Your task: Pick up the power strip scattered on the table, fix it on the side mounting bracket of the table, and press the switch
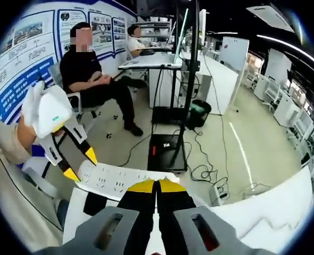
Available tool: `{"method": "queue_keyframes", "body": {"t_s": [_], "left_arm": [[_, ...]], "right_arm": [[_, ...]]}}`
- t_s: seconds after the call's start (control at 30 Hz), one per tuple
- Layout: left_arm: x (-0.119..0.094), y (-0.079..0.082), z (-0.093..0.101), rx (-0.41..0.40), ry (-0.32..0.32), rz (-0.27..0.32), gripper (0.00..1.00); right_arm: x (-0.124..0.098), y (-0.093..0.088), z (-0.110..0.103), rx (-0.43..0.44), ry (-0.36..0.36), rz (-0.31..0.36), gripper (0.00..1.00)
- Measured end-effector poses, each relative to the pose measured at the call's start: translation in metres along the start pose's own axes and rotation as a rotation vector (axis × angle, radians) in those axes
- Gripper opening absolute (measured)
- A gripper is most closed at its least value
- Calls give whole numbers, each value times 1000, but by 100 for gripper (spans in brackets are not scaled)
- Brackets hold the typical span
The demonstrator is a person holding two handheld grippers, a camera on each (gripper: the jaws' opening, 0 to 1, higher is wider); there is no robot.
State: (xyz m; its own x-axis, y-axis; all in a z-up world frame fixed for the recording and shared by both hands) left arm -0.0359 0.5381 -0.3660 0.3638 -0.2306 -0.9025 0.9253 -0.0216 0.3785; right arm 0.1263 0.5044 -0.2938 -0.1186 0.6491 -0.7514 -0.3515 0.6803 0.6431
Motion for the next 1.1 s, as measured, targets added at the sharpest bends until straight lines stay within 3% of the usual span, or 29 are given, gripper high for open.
{"method": "queue_keyframes", "body": {"t_s": [0.37, 1.1], "left_arm": [[1, 0, -1, 1, -3, 3, 38], [1, 0, 0, 6, -4, 2, 38]], "right_arm": [[37, -12, 2, -53, 69, -136, 0], [68, -25, -1, -135, 129, -249, 0]]}}
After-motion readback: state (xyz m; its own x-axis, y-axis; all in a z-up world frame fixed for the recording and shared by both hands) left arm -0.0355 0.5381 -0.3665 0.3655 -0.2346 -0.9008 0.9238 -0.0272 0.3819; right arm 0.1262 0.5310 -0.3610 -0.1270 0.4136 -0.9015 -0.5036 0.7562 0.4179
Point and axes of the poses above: the point that each gripper's makers call its tool centre point, and the gripper's own axes: x roughly forward along the fingers, z roughly to its right, y roughly out of its top, the point moved 4 cm from there along -x, roughly backward along the fingers, and after that the axes turned 13 degrees about -x, right-handed, at the moved point
